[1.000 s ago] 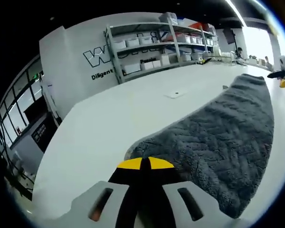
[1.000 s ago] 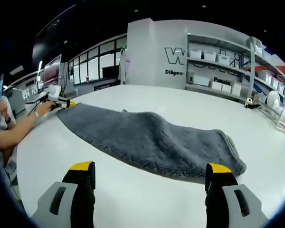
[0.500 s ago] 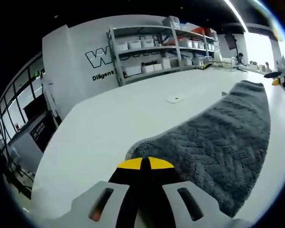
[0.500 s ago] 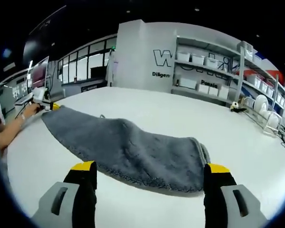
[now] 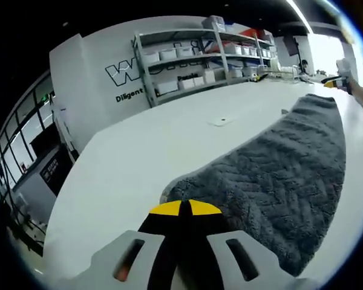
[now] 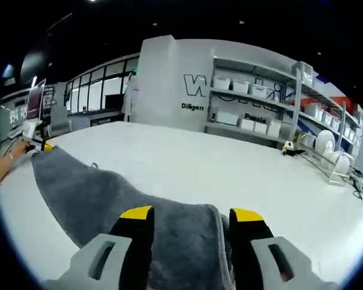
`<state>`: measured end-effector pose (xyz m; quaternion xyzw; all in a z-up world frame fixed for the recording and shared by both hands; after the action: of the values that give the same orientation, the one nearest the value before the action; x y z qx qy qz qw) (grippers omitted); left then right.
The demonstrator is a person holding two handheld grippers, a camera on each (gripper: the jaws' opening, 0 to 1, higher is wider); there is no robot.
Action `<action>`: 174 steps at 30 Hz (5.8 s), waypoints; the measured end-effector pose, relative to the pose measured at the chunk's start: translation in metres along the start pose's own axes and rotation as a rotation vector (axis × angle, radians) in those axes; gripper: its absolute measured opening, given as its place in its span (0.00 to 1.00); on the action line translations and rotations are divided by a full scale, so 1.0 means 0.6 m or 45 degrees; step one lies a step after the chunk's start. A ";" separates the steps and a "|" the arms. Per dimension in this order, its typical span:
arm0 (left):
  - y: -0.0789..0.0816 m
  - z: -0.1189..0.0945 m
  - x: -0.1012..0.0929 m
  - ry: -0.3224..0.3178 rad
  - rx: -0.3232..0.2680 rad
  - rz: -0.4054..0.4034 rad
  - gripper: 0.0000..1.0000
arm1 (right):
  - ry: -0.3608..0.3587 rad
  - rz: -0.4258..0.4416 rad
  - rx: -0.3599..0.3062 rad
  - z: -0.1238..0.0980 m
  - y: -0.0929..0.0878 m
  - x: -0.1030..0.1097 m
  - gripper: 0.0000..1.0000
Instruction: Open the folded towel by lifting each exposed corner and separating the folded layers until the towel lies flat within the target outline without major curled edges
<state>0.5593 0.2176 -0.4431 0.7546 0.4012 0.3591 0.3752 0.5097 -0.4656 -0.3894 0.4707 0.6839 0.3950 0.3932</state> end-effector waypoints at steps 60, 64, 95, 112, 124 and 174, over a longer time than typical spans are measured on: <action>0.035 -0.061 -0.016 0.131 -0.005 0.167 0.02 | -0.059 -0.151 0.042 0.017 -0.006 -0.011 0.00; 0.030 -0.065 -0.018 0.135 -0.004 0.149 0.02 | -0.058 -0.159 0.033 0.003 -0.007 -0.007 0.00; -0.007 -0.158 -0.064 0.104 -0.024 0.325 0.02 | -0.059 -0.179 -0.065 -0.103 -0.061 0.027 0.00; -0.034 -0.232 -0.097 0.064 -0.062 0.292 0.02 | -0.047 -0.184 -0.101 -0.198 -0.089 0.050 0.00; -0.060 -0.293 -0.122 0.049 -0.096 0.257 0.02 | -0.050 -0.184 -0.106 -0.261 -0.118 0.053 0.00; -0.107 -0.406 -0.202 -0.052 -0.157 0.271 0.63 | -0.010 -0.152 0.162 -0.364 -0.199 0.071 0.69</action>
<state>0.2814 0.2051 -0.4151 0.7756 0.2882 0.4054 0.3887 0.2608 -0.4915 -0.4225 0.4547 0.7328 0.3248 0.3883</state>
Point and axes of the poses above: the point that each gripper's makers call its tool centre point, and the gripper's own axes: z roughly forward along the fingers, x roughly to its left, y roughly out of its top, the point moved 9 cm from there along -z, roughly backward along the fingers
